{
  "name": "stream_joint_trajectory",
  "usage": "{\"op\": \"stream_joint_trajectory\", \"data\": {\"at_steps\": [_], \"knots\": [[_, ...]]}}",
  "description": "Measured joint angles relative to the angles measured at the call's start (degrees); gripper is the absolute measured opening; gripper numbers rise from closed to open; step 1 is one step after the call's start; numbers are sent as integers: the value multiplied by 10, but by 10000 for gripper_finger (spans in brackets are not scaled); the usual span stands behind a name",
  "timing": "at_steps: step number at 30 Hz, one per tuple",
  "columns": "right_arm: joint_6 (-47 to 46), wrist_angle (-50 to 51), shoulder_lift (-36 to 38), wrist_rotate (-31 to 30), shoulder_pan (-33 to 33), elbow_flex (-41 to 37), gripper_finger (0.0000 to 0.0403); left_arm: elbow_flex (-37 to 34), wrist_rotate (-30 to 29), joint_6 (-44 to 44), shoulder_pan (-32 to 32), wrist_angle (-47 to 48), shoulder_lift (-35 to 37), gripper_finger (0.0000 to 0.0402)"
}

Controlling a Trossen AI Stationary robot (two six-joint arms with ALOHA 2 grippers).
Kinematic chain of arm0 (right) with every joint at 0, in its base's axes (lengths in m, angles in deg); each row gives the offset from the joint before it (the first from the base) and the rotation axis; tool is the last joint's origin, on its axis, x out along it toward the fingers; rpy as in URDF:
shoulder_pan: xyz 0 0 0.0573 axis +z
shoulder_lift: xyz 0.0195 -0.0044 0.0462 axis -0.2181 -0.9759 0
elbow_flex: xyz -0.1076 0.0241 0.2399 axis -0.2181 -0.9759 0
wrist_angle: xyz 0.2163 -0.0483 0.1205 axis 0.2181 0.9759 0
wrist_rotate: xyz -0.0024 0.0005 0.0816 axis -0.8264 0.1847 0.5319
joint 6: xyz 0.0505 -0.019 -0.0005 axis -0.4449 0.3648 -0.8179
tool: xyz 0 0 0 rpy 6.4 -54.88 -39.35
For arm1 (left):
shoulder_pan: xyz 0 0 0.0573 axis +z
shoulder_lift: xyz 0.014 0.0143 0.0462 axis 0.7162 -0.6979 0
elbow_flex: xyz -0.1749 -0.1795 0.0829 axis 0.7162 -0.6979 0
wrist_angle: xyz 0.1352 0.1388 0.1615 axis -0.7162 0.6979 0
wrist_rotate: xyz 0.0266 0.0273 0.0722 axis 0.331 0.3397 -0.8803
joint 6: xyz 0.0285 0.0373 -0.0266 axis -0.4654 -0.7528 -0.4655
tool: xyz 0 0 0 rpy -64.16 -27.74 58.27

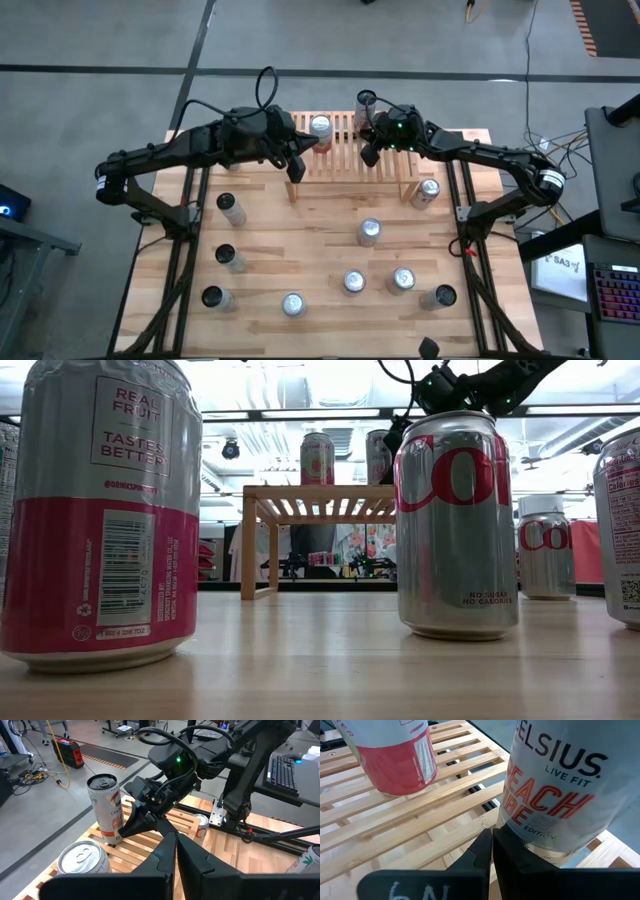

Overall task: Place canned beverage on shelf
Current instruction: Put the center white soda can on the shelf

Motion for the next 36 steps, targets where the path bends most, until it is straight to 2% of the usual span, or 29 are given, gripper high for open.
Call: {"op": "stream_joint_trajectory", "data": {"at_steps": [29,36], "knots": [[-33,-14,-6,-14,0,0,9,0,0,0,0,-1,0,0],[-56,-19,-3,22,0,0,9,0,0,0,0,-1,-1,0]]}}
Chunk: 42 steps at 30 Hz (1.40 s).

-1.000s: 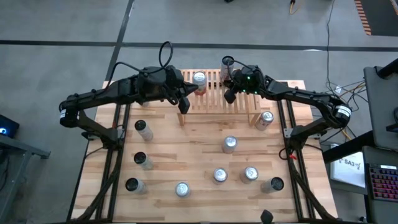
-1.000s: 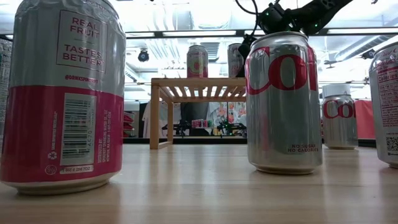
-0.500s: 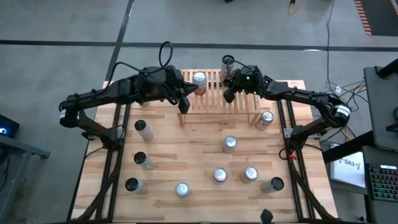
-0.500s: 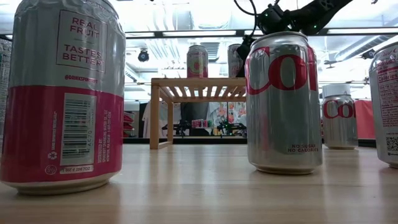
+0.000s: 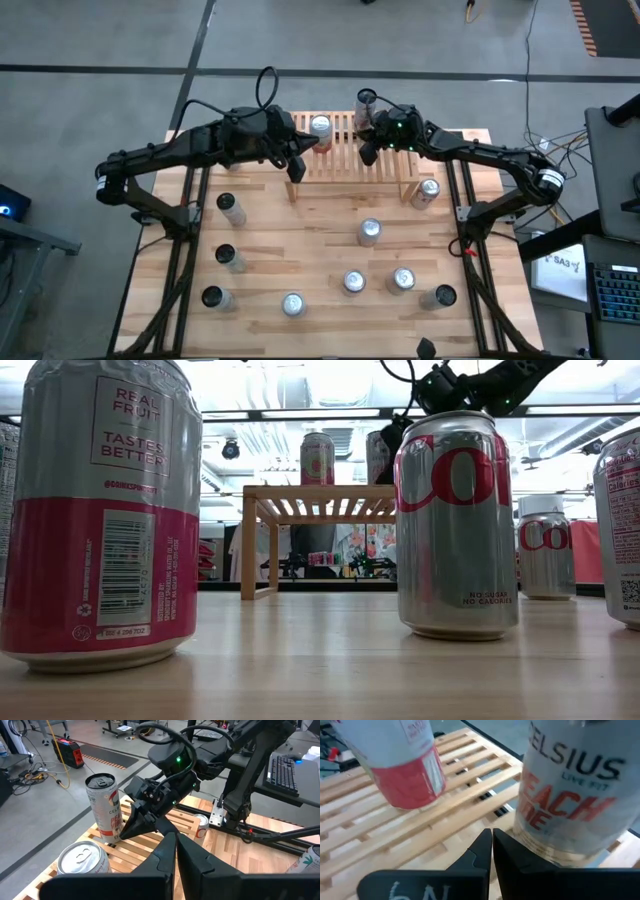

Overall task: Place canned beverage on shelf
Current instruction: Put the center white soda can on the shelf

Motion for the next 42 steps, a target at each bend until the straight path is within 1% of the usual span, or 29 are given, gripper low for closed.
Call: {"op": "stream_joint_trajectory", "data": {"at_steps": [7,11,23,28,30,32,37,39,42], "knots": [[-4,-19,0,-3,-3,0,9,0,0,0,0,0,0,0],[-3,-25,-2,-26,-4,0,9,0,0,-3,0,0,0,0],[16,-25,-2,-31,-8,0,9,0,0,-5,0,1,-1,0],[7,-22,-2,-30,-8,0,9,0,0,-4,0,1,-1,0],[-9,-20,1,-16,-8,0,9,0,0,-4,0,1,-1,0],[-31,-14,13,14,-8,0,9,0,0,-3,0,1,-1,0],[-99,14,69,82,-7,0,9,0,0,-2,0,1,-1,0],[-129,36,98,94,-7,2,9,0,0,-2,0,0,-3,0],[-159,96,138,95,-7,25,9,0,0,-1,0,-1,-5,0]]}}
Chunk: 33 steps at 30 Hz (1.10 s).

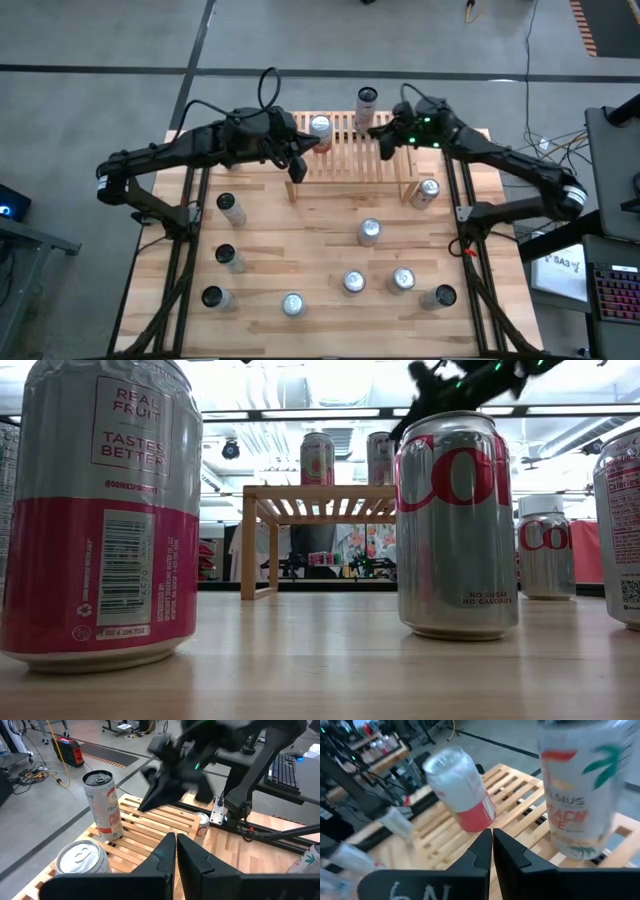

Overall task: Place canned beverage on shelf
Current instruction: Put the center white soda can on the shelf

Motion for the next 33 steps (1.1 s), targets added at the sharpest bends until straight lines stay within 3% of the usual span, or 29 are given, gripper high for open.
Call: {"op": "stream_joint_trajectory", "data": {"at_steps": [9,15,22,28,33], "knots": [[-45,218,39,3,1,142,9,0,1,1,0,-29,-29,0],[-46,378,12,10,3,242,9,0,6,1,0,-44,-44,0],[-71,553,-41,9,2,306,9,0,6,7,0,-49,-45,0],[-6,530,-104,-54,2,302,9,0,6,7,0,-61,-45,0],[37,460,-178,-62,-8,304,9,0,6,12,0,-68,-45,0]]}}
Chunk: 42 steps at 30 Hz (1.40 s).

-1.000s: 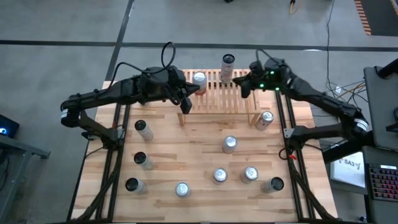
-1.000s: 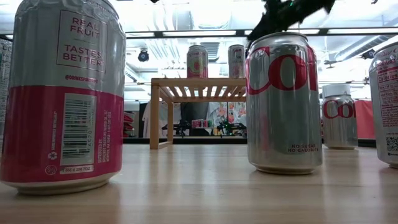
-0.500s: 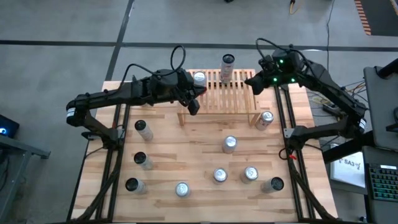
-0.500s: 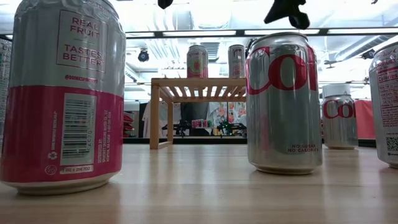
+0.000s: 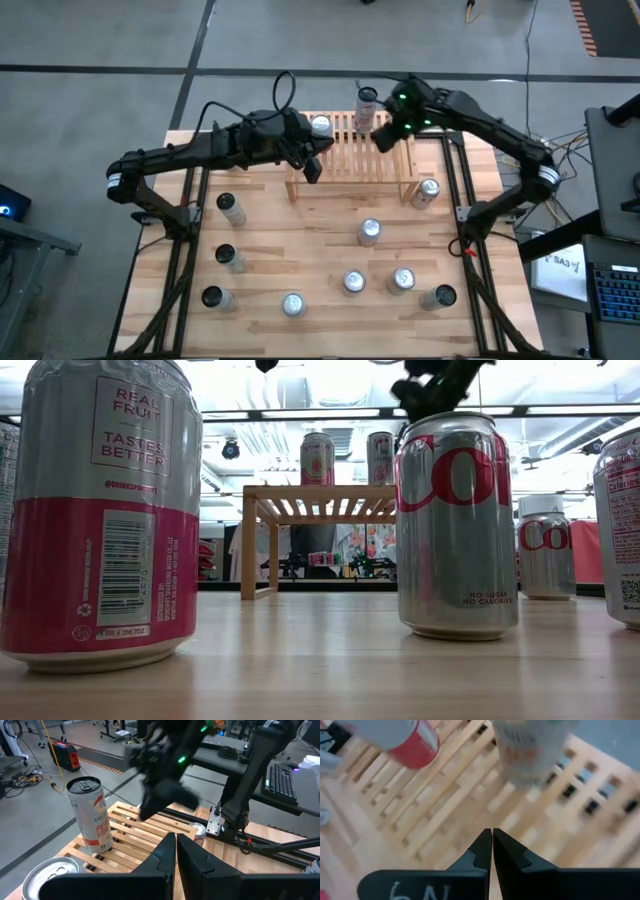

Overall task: Place canned beverage on shelf
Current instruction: Put the center white soda can on the shelf, then put the orange and white soda can on the shelf

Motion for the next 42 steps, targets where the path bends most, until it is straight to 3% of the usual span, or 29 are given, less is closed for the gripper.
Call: {"op": "stream_joint_trajectory", "data": {"at_steps": [8,22,32,42], "knots": [[19,-46,-75,-3,-15,15,9,0,0,10,0,1,0,0],[13,-72,-83,-6,-15,17,9,0,0,10,0,2,0,0],[4,-26,-24,-2,-15,17,9,0,-4,9,0,2,0,0],[-41,8,101,94,2,17,9,0,-4,16,0,2,-6,0]]}}
